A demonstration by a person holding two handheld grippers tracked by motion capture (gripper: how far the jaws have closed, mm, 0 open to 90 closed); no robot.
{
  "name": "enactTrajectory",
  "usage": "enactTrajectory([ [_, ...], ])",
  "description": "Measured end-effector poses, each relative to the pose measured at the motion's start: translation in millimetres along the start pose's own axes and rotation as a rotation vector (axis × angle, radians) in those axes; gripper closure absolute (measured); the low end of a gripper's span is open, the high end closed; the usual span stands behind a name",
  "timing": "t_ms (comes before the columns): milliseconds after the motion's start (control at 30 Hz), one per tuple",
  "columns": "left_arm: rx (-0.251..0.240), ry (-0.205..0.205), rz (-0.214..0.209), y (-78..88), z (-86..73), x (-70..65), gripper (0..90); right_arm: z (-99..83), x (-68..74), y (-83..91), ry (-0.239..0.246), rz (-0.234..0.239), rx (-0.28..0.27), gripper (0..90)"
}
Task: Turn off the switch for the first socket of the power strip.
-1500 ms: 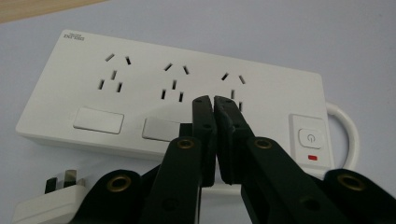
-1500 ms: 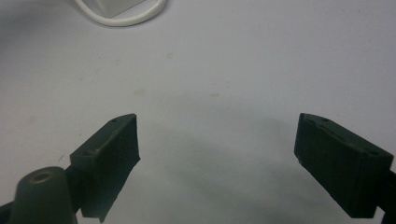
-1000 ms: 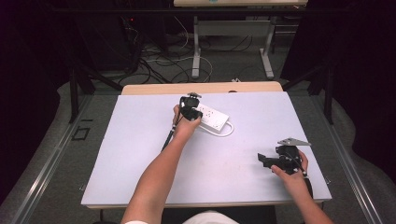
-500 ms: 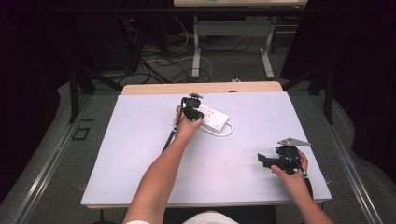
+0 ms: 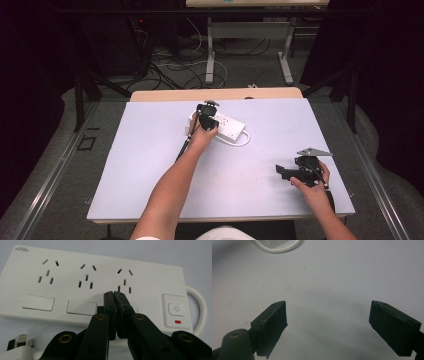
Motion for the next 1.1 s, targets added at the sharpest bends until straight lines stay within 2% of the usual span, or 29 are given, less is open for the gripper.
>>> enactTrajectory([
  [200, 0.012, 0.004, -0.001, -1.3, -1.8, 2.0, 90.0, -0.3, 0.1, -0.1, 0.0, 0.0, 0.001, 14.0],
  [733, 0.007, 0.0, 0.012, -1.6, -1.7, 1.5, 90.0, -0.4, 0.3, -0.5, -0.002, 0.003, 0.002, 14.1],
  [1100, 0.002, -0.025, 0.038, -2.0, -1.2, 0.5, 89.8, 0.0, -0.9, -0.3, 0.003, 0.0, 0.0, 14.1],
])
Point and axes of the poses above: each handheld gripper's, and its own axes: y roughly backward along the jaws, z roughly out of its top, x roughly to its left, the point moved 10 cm from there along -y, roughly forward along the jaws, and after that the axes turned 1 degree about -x, right-handed, at the moved point
